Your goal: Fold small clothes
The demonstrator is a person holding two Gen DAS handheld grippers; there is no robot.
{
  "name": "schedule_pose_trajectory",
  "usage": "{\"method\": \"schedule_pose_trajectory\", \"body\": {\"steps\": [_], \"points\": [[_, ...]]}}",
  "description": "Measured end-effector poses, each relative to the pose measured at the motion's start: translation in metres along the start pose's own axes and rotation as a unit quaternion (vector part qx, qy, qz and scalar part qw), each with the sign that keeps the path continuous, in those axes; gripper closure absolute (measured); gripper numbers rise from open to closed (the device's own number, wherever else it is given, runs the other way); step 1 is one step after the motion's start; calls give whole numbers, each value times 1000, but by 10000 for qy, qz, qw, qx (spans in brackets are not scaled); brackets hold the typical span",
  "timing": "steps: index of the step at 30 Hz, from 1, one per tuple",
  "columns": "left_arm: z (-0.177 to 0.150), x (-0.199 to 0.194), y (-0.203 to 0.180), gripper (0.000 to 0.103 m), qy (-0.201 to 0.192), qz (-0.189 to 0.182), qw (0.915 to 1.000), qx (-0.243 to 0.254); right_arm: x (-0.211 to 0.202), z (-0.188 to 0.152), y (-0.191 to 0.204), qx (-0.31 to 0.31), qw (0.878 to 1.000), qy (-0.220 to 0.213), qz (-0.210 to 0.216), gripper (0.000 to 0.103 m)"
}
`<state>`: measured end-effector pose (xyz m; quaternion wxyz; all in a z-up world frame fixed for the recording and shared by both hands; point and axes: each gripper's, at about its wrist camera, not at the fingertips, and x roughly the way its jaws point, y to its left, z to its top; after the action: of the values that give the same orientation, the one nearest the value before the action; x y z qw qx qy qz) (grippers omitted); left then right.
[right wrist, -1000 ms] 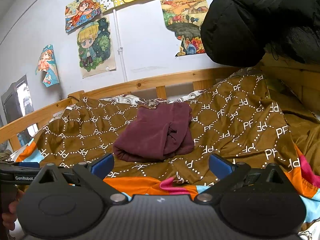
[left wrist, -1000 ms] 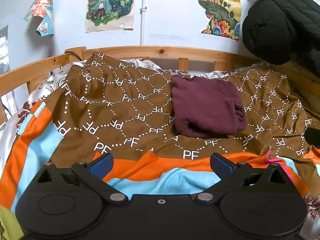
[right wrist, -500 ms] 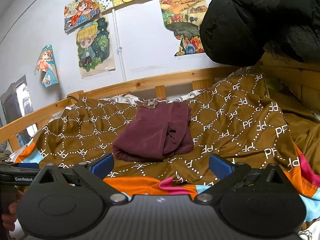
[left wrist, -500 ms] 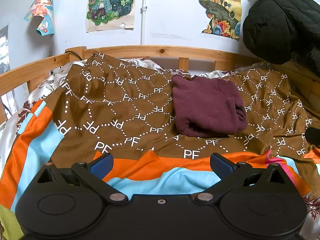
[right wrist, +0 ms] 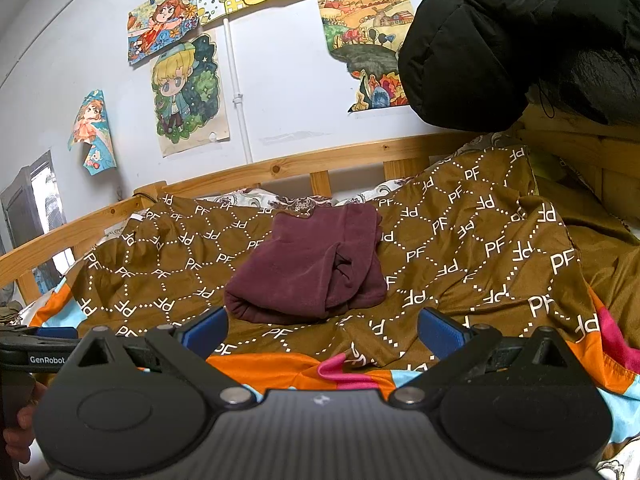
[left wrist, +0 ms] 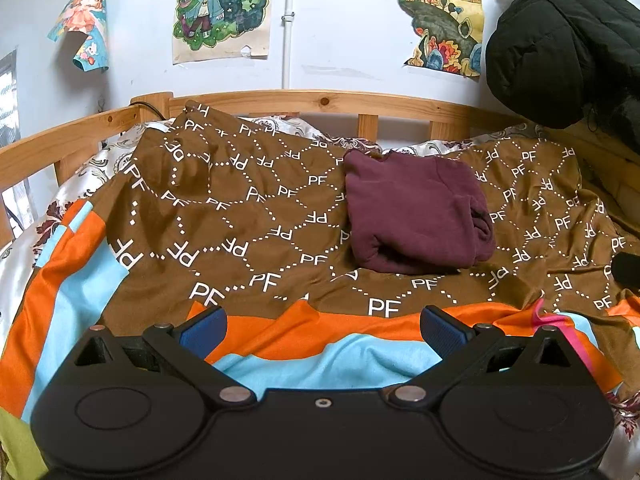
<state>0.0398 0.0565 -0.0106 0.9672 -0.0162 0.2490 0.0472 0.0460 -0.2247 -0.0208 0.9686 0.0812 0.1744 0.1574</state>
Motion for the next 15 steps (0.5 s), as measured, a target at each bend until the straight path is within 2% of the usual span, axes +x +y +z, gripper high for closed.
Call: {"method": "schedule_pose_trajectory", "body": {"steps": [15], "points": [[-1, 1, 4, 1, 0, 22, 10000, 4, 0, 0, 0, 16, 10000, 1, -10, 0]]}}
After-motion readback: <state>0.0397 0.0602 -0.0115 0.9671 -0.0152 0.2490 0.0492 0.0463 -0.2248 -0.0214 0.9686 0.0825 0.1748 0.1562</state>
